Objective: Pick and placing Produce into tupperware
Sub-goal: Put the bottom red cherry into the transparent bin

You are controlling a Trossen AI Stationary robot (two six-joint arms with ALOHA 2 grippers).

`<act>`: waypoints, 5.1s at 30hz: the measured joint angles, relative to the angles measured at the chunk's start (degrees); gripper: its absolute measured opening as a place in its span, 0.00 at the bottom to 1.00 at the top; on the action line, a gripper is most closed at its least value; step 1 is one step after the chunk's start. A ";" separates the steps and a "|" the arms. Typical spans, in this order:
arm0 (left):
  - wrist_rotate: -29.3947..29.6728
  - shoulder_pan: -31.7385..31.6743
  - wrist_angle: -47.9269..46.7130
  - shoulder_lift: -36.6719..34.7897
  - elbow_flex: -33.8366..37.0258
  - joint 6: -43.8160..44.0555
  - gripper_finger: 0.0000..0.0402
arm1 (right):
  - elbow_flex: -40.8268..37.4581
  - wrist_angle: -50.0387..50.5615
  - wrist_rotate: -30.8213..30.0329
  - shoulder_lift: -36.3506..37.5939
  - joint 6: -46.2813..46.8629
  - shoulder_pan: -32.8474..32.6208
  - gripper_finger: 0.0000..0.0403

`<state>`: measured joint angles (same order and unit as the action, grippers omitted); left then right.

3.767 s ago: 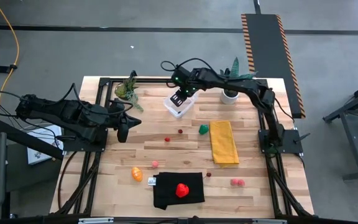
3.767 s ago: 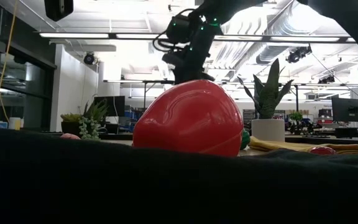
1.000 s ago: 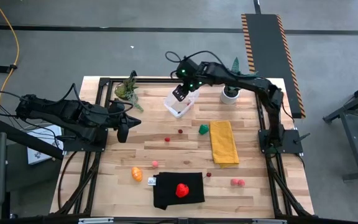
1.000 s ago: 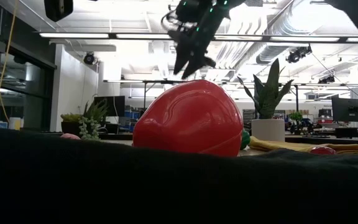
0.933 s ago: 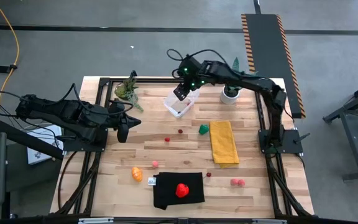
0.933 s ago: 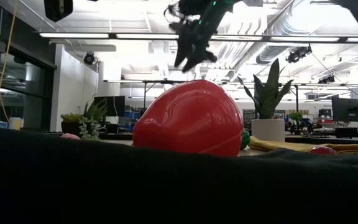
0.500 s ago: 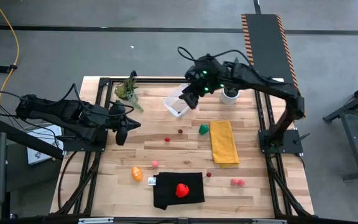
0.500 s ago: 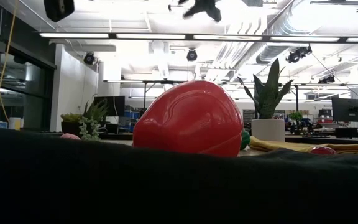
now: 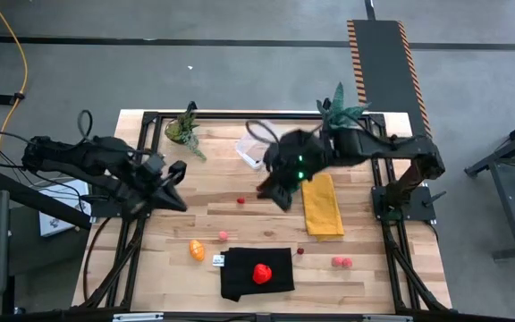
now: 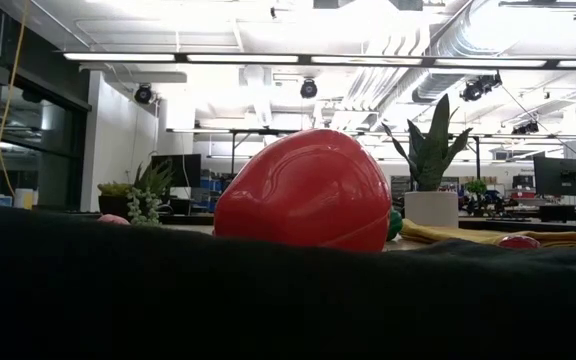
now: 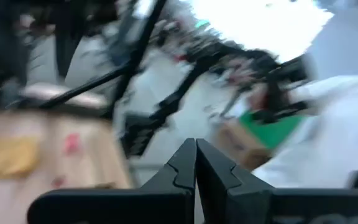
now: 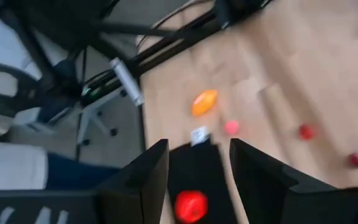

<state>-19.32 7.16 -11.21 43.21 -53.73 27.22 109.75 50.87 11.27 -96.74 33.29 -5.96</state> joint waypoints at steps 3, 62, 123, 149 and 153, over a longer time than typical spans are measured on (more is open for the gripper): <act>-1.90 0.00 2.01 -1.22 0.02 1.34 0.00 | 0.02 0.55 0.11 -0.79 5.59 -3.57 0.40; 1.57 -0.02 -15.67 -2.83 0.02 3.17 0.00 | 0.01 30.02 -18.19 -21.03 98.86 -24.54 0.40; 1.02 -0.01 -21.93 -2.83 0.00 -1.51 0.00 | -40.37 -11.00 -9.79 -10.53 99.23 -21.07 0.40; 0.95 -0.02 -21.94 -2.83 0.02 -2.51 0.00 | -40.37 -9.96 -9.95 -10.61 98.69 -19.93 0.40; 0.93 -0.02 -21.94 -2.83 0.01 -2.51 0.00 | -40.39 -9.97 -9.95 -10.61 98.69 -19.93 0.40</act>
<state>-18.39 7.14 -33.15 40.38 -53.72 24.71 69.36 40.90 1.32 -107.35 131.98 -25.89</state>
